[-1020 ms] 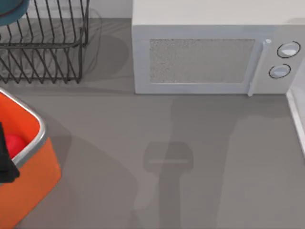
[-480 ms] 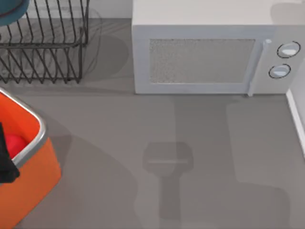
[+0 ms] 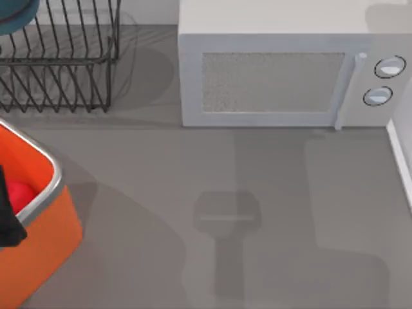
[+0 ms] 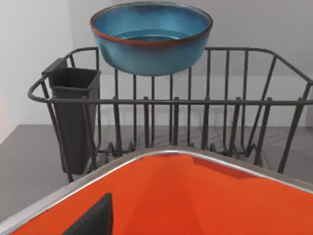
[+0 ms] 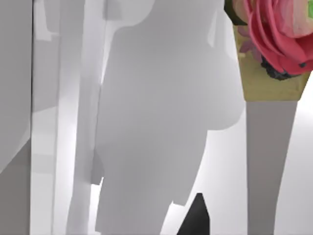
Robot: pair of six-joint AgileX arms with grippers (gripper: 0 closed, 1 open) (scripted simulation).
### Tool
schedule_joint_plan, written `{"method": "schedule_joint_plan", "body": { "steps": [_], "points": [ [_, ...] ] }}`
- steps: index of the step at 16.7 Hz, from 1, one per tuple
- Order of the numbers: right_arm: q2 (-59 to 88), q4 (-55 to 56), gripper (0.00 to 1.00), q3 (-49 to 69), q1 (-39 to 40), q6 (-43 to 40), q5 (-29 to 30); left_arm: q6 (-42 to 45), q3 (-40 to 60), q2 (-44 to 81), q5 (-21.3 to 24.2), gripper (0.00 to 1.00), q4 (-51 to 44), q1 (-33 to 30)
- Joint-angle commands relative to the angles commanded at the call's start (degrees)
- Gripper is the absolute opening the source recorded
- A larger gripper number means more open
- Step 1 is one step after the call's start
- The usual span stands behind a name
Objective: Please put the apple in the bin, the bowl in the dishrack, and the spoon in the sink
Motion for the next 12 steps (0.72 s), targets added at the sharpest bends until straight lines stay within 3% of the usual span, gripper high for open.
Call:
{"method": "schedule_joint_plan", "body": {
  "steps": [8,12],
  "points": [
    [-6.9,14.5,0.00,-22.7,0.3,0.0,-0.1,0.0,0.0,0.0,0.0,1.00,0.0,0.0],
    [-8.0,17.1,0.00,-25.8,0.4,0.0,0.0,0.0,0.0,0.0,0.0,1.00,0.0,0.0]
  ]
}}
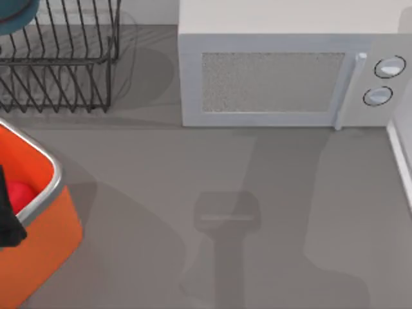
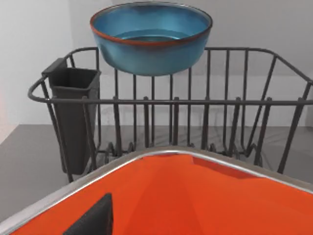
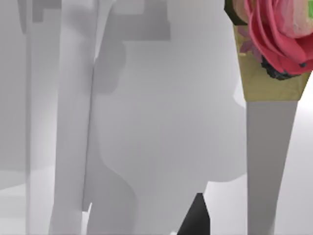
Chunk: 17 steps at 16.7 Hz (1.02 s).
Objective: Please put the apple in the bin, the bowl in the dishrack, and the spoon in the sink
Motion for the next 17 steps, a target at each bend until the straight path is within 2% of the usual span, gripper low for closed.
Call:
{"method": "schedule_joint_plan", "body": {
  "steps": [2,15,17],
  "points": [
    [0.0,0.0,0.00,0.0,0.0,0.0,0.0,0.0,0.0,0.0,0.0,1.00,0.0,0.0],
    [0.0,0.0,0.98,0.0,0.0,0.0,0.0,0.0,0.0,0.0,0.0,1.00,0.0,0.0],
    [0.0,0.0,1.00,0.0,0.0,0.0,0.0,0.0,0.0,0.0,0.0,1.00,0.0,0.0]
  ]
}}
